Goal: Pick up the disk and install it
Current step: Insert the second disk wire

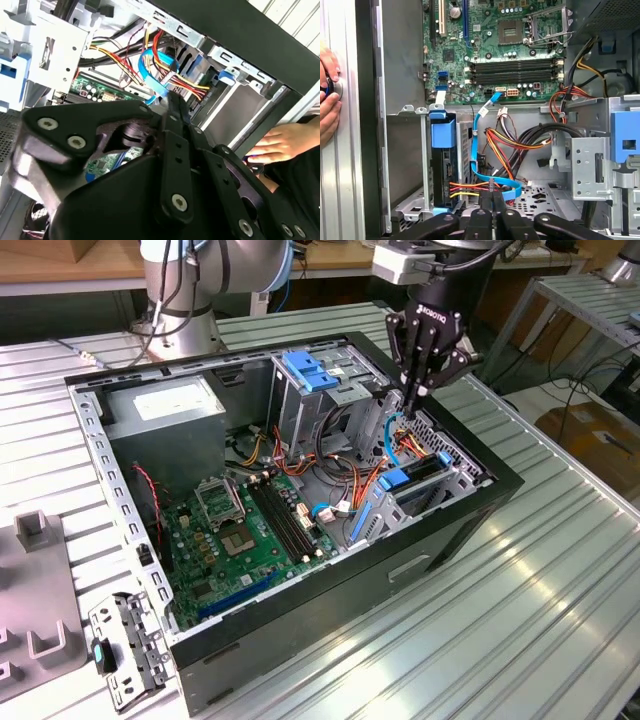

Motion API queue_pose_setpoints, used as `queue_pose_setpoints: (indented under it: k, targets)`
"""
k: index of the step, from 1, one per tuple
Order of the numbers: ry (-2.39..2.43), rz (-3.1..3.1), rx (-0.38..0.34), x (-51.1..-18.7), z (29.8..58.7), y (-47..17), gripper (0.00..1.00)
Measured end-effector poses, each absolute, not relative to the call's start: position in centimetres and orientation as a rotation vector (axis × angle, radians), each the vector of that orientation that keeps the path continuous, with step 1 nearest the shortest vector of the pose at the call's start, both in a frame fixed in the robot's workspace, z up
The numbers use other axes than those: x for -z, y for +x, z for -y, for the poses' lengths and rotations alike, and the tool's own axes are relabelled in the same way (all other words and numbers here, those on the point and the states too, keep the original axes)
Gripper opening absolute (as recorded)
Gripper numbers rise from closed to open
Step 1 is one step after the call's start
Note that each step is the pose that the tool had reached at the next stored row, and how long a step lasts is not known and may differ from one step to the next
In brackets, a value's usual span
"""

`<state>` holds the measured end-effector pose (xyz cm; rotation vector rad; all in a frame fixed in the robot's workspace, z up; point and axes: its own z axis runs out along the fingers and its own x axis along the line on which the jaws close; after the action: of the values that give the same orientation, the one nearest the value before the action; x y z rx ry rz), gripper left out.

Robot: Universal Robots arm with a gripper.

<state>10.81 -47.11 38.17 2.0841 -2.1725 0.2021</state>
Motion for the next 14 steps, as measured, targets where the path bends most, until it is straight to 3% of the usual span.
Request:
queue_pose_setpoints:
  k: [1,2,14]
  targets:
    - [2.084,2.172,-0.203,-38.08,47.09,10.82,0.17]
    - [2.084,2.172,-0.203,-38.04,47.07,10.82,0.24]
    - [2.082,2.170,-0.205,-38.28,46.71,10.85,0.24]
